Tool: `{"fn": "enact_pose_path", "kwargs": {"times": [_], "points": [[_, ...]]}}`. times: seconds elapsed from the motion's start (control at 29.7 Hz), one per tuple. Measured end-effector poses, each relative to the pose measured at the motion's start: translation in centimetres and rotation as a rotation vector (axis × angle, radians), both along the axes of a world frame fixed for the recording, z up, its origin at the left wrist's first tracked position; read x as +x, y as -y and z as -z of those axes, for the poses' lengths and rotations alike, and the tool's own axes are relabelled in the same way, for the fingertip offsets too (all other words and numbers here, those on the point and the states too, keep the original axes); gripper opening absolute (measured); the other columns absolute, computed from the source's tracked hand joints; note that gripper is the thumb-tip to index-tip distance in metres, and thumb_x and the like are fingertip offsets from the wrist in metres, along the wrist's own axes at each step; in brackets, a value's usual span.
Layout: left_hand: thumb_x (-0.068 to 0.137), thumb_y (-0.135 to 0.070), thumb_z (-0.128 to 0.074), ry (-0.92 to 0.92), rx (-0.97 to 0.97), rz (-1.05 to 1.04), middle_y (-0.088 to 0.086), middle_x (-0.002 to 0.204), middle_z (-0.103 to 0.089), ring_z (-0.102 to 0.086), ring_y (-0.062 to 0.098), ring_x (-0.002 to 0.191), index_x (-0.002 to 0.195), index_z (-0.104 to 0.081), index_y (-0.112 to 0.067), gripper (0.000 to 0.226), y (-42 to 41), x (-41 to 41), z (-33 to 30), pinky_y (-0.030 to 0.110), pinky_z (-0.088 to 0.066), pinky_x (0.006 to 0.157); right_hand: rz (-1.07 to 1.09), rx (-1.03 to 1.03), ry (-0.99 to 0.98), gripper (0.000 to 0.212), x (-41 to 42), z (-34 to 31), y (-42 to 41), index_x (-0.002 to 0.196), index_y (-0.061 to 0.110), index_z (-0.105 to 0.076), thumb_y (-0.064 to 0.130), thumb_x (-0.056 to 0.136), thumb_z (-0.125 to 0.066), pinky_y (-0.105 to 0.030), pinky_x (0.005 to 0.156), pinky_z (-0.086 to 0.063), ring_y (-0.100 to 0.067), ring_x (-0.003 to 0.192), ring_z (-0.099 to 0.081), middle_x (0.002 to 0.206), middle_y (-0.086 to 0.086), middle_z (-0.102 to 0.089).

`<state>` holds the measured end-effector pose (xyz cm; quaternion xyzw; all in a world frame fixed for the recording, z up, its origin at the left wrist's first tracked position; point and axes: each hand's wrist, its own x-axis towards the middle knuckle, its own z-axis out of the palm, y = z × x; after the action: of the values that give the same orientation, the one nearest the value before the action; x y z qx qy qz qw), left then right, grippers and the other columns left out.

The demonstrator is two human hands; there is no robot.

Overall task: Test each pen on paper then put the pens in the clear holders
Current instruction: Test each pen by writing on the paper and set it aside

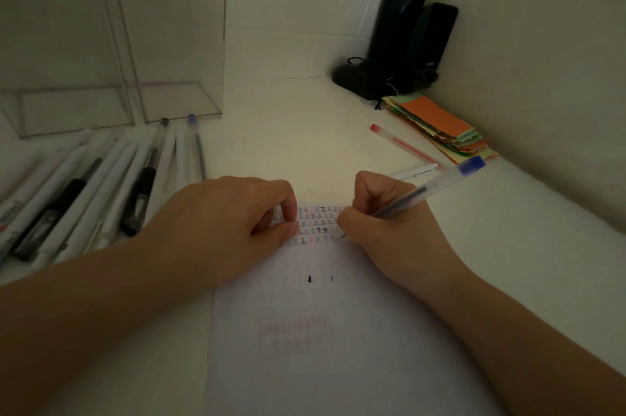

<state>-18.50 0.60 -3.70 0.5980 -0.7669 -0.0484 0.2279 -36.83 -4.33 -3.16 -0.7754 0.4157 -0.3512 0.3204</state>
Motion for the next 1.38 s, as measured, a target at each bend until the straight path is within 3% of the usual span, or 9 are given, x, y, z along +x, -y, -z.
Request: {"fn": "enact_pose_path", "kwargs": {"times": [0.1, 0.24, 0.37, 0.51, 0.64, 0.74, 0.84, 1.08, 1.38], "points": [[0.083, -0.046, -0.044, 0.000, -0.022, 0.008, -0.012, 0.060, -0.046, -0.047, 0.003, 0.058, 0.084, -0.044, -0.041, 0.005, -0.1, 0.0, -0.1, 0.015, -0.028, 0.050, 0.025, 0.066, 0.066, 0.034, -0.3, 0.0, 0.3, 0.055, 0.014, -0.038, 0.003, 0.079, -0.059, -0.011, 0.040, -0.032, -0.004, 0.041, -0.036, 0.044, 0.004, -0.037], [0.082, -0.035, -0.036, -0.052, -0.097, 0.064, -0.017, 0.064, -0.043, -0.044, 0.002, 0.060, 0.097, -0.040, -0.040, 0.016, -0.4, 0.0, -0.2, 0.013, -0.030, 0.050, 0.037, 0.271, 0.457, 0.024, -1.0, -0.3, 0.5, 0.060, 0.019, -0.051, 0.015, 0.075, -0.069, -0.012, 0.042, -0.034, -0.004, 0.041, -0.041, 0.046, 0.004, -0.051], [0.082, -0.026, -0.023, -0.199, -0.108, 0.213, -0.017, 0.085, -0.050, -0.044, 0.001, 0.080, 0.106, -0.038, -0.033, 0.029, -0.4, -0.6, -0.1, 0.020, -0.041, 0.068, -0.099, 0.403, 0.649, 0.020, -1.0, -0.8, 0.2, 0.057, 0.017, -0.052, 0.024, 0.064, -0.070, -0.014, 0.040, -0.032, -0.008, 0.040, -0.034, 0.046, 0.002, -0.046], [0.090, -0.032, -0.028, -0.277, -0.037, 0.210, -0.019, 0.102, -0.058, -0.049, -0.003, 0.097, 0.108, -0.034, -0.035, 0.019, -0.1, -0.9, 0.1, 0.005, -0.036, 0.083, -0.328, 0.520, 0.735, 0.023, -1.0, -0.9, -0.1, 0.062, 0.013, -0.058, 0.031, 0.076, -0.061, -0.017, 0.042, -0.035, -0.008, 0.044, -0.044, 0.053, -0.001, -0.059], [0.090, -0.028, -0.049, -0.271, -0.004, 0.143, -0.034, 0.079, -0.057, -0.050, -0.017, 0.078, 0.098, -0.042, -0.032, 0.012, -0.1, -0.7, -0.2, 0.002, -0.036, 0.070, -0.297, 0.538, 0.647, 0.036, -0.7, -0.7, -0.3, 0.057, 0.013, -0.059, 0.034, 0.085, -0.051, -0.018, 0.040, -0.032, -0.014, 0.040, -0.039, 0.044, -0.005, -0.052], [0.085, -0.047, -0.049, -0.143, -0.037, 0.109, -0.017, 0.057, -0.049, -0.049, -0.004, 0.058, 0.087, -0.057, -0.026, 0.023, 0.2, -0.4, 0.0, 0.012, -0.036, 0.055, -0.238, 0.536, 0.593, 0.040, -0.3, -0.9, -0.5, 0.054, 0.015, -0.056, 0.037, 0.087, -0.051, -0.023, 0.040, -0.027, -0.015, 0.040, -0.035, 0.043, -0.006, -0.046], [0.079, -0.056, -0.032, -0.074, -0.086, 0.102, -0.012, 0.056, -0.046, -0.043, -0.001, 0.054, 0.084, -0.061, -0.026, 0.042, 0.4, 0.0, 0.4, 0.011, -0.025, 0.051, -0.256, 0.523, 0.604, 0.031, -0.2, -1.1, -0.7, 0.054, 0.014, -0.057, 0.036, 0.076, -0.051, -0.021, 0.040, -0.033, -0.012, 0.041, -0.040, 0.046, -0.004, -0.052], [0.081, -0.046, -0.036, -0.074, -0.139, 0.124, -0.021, 0.052, -0.030, -0.033, -0.010, 0.049, 0.086, -0.063, -0.028, 0.033, 0.4, -0.1, 0.6, 0.006, -0.020, 0.050, -0.309, 0.507, 0.586, 0.031, -0.4, -0.9, -0.7, 0.058, 0.013, -0.058, 0.037, 0.077, -0.051, -0.019, 0.041, -0.036, -0.011, 0.043, -0.043, 0.049, -0.004, -0.055], [0.095, -0.046, -0.012, 0.163, -0.278, 0.161, -0.009, 0.055, -0.047, -0.045, 0.008, 0.046, 0.079, -0.047, -0.023, 0.045, -0.4, -0.9, 0.3, 0.018, -0.031, 0.043, -0.336, 0.272, 0.314, 0.027, -0.2, -1.2, -1.3, 0.062, 0.028, -0.055, 0.042, 0.082, -0.045, -0.016, 0.047, -0.039, -0.009, 0.046, -0.044, 0.049, 0.006, -0.052]]}}
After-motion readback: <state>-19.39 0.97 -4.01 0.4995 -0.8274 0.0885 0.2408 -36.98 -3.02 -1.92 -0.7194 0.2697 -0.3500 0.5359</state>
